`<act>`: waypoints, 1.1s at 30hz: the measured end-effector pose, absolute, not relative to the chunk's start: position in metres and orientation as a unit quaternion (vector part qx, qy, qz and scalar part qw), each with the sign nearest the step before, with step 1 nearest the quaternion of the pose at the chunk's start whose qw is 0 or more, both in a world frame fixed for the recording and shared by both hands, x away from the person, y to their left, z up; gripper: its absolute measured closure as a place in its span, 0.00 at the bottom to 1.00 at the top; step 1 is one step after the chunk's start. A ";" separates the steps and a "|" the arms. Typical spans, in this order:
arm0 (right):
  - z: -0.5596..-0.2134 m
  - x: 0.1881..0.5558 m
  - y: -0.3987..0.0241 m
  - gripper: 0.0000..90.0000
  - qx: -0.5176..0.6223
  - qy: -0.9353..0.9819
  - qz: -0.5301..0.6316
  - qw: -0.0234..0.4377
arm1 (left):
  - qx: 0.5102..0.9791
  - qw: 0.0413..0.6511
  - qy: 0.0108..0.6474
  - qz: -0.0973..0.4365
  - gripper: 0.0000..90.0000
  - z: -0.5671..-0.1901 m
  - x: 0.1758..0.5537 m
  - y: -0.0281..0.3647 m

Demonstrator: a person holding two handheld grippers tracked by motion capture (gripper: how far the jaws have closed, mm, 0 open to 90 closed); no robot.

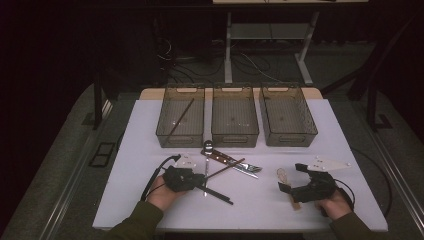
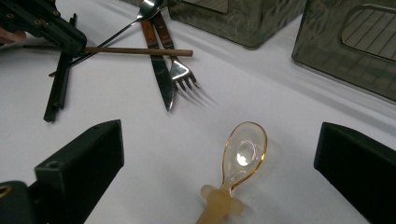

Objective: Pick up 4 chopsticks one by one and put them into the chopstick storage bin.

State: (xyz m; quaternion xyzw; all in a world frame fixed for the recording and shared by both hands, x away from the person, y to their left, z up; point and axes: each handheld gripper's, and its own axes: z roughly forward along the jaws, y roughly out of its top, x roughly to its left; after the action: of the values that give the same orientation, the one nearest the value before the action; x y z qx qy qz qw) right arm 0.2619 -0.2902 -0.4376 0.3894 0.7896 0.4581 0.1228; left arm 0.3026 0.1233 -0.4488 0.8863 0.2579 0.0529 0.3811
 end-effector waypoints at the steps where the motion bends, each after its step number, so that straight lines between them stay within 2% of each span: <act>1: -0.438 0.262 -0.290 0.01 0.389 0.790 0.458 0.123 | 0.888 0.379 0.255 0.054 0.91 -0.449 0.303 0.124; 33: -0.438 0.262 -0.290 0.01 0.388 0.791 0.457 0.123 | 0.882 0.395 0.251 0.059 0.94 -0.442 0.302 0.127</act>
State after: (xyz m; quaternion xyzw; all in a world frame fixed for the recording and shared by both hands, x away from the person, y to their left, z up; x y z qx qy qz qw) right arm 0.2619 -0.2903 -0.4376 0.3884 0.7908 0.4568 0.1229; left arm 0.3022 0.1275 -0.4422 0.8816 0.2508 0.0592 0.3954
